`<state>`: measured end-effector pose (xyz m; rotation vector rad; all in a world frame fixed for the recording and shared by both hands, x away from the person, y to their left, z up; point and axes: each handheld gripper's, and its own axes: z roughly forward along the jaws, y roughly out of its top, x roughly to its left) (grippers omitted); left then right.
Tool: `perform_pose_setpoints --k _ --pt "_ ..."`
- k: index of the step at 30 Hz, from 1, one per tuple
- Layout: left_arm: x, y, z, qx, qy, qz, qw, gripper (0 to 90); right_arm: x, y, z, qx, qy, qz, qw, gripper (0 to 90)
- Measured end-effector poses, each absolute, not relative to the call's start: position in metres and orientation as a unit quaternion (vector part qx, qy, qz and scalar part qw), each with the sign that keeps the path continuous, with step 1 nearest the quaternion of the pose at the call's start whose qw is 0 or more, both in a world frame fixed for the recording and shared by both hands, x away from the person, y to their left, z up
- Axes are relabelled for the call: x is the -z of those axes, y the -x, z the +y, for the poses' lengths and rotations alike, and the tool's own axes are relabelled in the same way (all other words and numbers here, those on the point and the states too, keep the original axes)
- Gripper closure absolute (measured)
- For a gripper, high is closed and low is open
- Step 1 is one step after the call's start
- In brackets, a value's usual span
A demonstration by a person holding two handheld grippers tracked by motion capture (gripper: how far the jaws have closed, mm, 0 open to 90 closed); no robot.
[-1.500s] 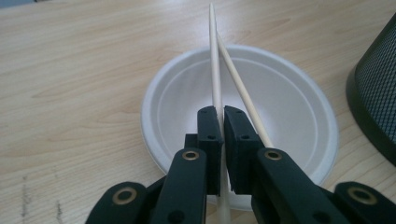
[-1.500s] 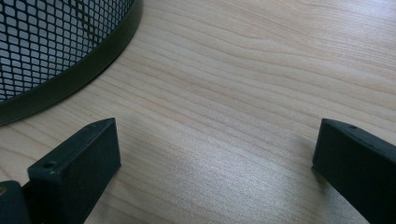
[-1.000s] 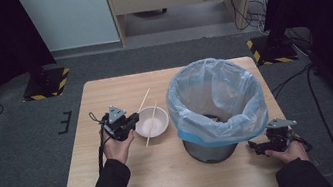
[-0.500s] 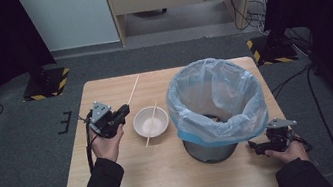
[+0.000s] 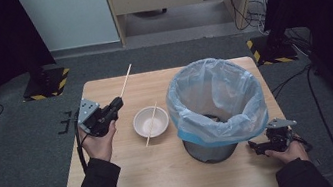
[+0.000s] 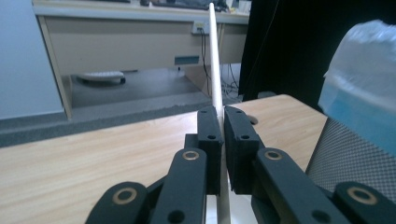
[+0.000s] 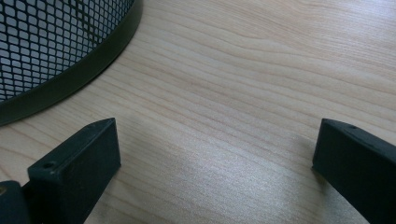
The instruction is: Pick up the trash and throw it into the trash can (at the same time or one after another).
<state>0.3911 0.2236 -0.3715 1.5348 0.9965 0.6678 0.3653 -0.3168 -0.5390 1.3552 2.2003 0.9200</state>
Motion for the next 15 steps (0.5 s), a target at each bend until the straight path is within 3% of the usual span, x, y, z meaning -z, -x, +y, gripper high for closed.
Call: perform_pose_setpoints --k 15 --pt "0.338 -0.37 0.218 -0.304 -0.631 0.382 0.603 85.3 0.539 -0.365 -0.317 -0.329 -0.484 0.786 0.198 1.0"
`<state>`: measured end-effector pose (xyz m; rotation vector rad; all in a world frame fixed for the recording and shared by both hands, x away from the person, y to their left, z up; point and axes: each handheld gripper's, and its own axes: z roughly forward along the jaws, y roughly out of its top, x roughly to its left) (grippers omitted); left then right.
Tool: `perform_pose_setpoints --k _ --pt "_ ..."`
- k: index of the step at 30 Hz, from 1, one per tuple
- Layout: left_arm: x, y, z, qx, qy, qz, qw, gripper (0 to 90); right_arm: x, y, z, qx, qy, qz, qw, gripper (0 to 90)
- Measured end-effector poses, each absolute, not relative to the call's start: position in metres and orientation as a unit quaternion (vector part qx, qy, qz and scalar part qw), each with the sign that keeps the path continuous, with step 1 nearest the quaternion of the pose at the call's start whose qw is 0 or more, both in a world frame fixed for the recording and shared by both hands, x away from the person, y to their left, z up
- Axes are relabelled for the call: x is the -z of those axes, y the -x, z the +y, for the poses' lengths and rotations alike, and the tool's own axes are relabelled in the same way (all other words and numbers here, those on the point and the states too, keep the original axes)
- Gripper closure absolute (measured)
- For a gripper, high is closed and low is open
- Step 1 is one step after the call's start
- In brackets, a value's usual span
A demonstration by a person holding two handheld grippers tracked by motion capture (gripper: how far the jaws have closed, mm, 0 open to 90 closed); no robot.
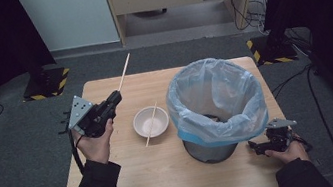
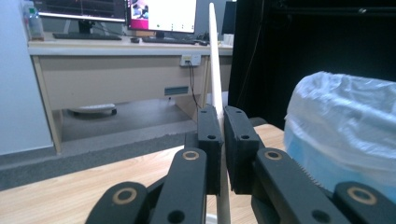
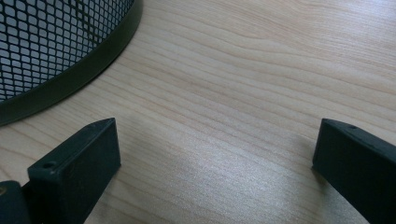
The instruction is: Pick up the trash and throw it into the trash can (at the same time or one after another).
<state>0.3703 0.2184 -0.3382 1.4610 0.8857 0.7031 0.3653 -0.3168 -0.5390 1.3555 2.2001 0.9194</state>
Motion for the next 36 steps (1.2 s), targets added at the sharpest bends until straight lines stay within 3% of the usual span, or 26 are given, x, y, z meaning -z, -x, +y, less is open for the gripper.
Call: perform_pose_setpoints --k 24,36 --pt "0.299 -0.349 0.202 -0.3 -0.609 0.331 0.655 85.3 0.539 -0.365 -0.317 -0.329 -0.484 0.786 0.198 1.0" --pt "0.279 -0.351 0.165 -0.288 -0.618 0.297 0.669 85.3 0.539 -0.365 -0.317 -0.329 -0.484 0.786 0.198 1.0"
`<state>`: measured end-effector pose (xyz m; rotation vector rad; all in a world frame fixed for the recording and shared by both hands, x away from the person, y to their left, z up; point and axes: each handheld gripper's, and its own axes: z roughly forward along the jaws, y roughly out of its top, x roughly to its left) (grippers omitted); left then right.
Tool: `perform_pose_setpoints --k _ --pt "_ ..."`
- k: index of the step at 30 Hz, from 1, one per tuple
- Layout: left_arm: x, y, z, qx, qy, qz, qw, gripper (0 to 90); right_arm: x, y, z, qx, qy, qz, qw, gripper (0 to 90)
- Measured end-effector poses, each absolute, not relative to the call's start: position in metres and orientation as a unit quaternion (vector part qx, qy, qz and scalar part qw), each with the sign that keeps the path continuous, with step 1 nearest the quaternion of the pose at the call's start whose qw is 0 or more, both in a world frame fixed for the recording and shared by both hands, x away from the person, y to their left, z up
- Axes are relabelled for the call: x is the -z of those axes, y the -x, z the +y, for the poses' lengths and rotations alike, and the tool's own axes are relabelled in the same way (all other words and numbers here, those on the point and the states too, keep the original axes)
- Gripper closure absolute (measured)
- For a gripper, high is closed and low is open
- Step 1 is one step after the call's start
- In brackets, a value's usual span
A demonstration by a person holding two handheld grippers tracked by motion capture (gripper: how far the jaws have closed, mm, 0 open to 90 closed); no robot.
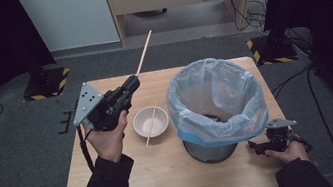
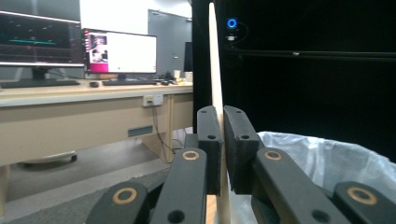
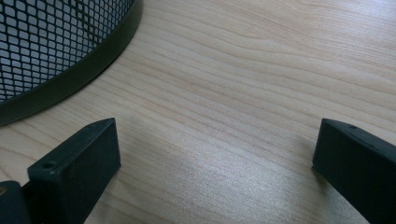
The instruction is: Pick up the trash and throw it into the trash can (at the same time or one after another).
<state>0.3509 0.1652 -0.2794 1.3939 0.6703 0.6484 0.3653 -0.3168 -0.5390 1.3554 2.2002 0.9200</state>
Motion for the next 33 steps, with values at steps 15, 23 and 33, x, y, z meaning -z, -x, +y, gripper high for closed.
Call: perform_pose_setpoints --k 15,23,33 --pt "0.268 -0.352 0.12 -0.266 -0.628 0.264 0.682 85.4 0.539 -0.365 -0.317 -0.329 -0.484 0.786 0.198 1.0" --pt "0.269 -0.355 0.094 -0.249 -0.639 0.25 0.684 85.3 0.539 -0.365 -0.317 -0.329 -0.484 0.786 0.198 1.0" --pt "0.269 -0.357 0.068 -0.237 -0.65 0.237 0.682 85.4 0.539 -0.365 -0.317 -0.33 -0.485 0.786 0.197 1.0"
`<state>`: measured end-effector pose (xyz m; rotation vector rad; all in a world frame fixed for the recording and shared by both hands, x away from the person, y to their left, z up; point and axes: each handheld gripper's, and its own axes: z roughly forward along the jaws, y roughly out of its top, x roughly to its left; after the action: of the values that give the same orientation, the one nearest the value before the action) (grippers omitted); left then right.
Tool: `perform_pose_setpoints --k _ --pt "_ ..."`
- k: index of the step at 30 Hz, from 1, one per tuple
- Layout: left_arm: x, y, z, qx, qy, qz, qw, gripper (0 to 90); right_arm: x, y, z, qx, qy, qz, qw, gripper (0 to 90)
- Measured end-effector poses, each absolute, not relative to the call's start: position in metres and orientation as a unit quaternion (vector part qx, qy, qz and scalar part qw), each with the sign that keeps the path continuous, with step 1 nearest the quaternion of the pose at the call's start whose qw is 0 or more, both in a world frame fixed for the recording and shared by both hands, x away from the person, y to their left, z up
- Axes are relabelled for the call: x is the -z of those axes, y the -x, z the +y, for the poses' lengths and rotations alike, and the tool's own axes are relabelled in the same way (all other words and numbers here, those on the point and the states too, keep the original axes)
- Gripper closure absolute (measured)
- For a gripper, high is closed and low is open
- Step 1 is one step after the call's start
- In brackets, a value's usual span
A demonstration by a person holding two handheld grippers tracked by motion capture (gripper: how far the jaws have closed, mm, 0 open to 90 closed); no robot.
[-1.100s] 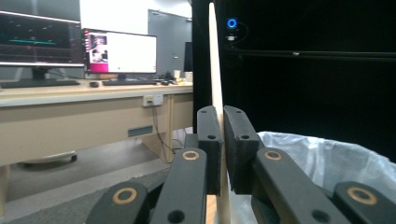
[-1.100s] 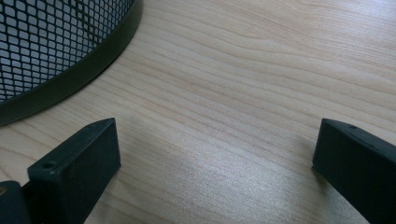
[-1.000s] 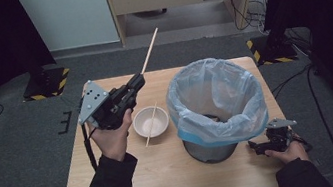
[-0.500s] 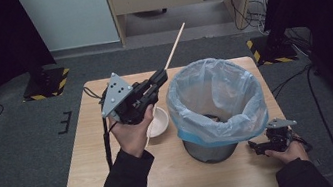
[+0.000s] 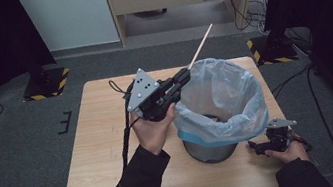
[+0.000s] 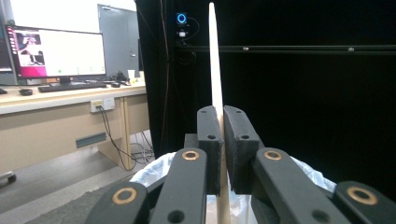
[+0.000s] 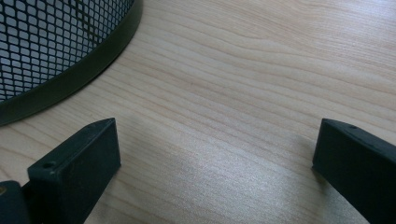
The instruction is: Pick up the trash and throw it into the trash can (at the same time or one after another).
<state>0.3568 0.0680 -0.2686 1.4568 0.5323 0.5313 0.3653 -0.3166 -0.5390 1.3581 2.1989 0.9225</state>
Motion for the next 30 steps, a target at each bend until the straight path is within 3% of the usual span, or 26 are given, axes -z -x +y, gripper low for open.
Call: perform_pose_setpoints --k 22,26,30 --pt "0.276 -0.373 0.028 -0.209 -0.681 0.226 0.665 84.8 0.539 -0.366 -0.317 -0.33 -0.484 0.786 0.2 1.0" --pt "0.277 -0.377 0.027 -0.205 -0.68 0.217 0.67 69.9 0.539 -0.366 -0.317 -0.33 -0.484 0.786 0.199 1.0" --pt "0.276 -0.377 0.033 -0.207 -0.676 0.217 0.673 63.1 0.539 -0.366 -0.317 -0.33 -0.484 0.786 0.199 1.0"
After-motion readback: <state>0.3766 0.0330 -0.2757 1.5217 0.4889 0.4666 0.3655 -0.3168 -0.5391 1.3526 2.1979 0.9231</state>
